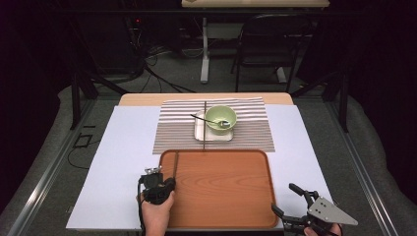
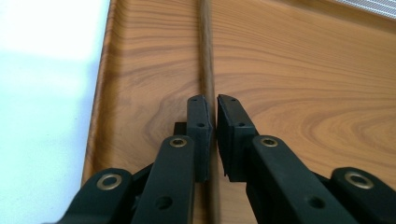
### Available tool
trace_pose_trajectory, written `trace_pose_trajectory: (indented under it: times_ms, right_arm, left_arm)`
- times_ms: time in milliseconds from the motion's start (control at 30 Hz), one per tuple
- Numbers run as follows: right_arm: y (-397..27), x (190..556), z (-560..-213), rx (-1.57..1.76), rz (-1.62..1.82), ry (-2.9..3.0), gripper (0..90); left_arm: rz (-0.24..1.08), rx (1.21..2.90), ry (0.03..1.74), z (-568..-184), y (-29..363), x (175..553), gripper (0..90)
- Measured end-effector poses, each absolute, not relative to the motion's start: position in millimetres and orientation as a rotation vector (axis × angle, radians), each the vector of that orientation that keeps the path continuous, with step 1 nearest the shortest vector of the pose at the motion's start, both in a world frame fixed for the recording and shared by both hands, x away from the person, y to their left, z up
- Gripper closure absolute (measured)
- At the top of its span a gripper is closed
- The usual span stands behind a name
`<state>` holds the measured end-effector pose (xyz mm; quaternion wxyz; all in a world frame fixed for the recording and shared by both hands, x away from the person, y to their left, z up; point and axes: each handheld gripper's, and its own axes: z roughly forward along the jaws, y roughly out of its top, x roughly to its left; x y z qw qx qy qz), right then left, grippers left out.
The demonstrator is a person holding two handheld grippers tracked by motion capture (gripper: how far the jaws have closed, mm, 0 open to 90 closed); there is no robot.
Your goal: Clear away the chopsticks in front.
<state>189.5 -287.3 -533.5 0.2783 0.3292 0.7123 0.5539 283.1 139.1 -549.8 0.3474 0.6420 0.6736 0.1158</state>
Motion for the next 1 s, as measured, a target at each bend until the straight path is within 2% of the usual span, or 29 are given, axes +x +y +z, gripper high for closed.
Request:
trace_pose_trajectory:
  times_ms: [633,833,1000]
  right_arm:
    - [-287.1,189.8,-533.6,0.884,1.486,1.913,14.9]
    - [-287.1,189.8,-533.6,0.883,1.486,1.913,14.8]
    - [-287.2,189.7,-533.5,0.883,1.486,1.912,14.9]
  left_arm:
    - [0.278,1.639,1.750,-550.3,139.9,282.6,82.6]
    - [0.277,1.634,1.725,-546.1,140.9,281.2,77.5]
    - [0.262,1.614,1.673,-536.4,143.6,280.3,67.8]
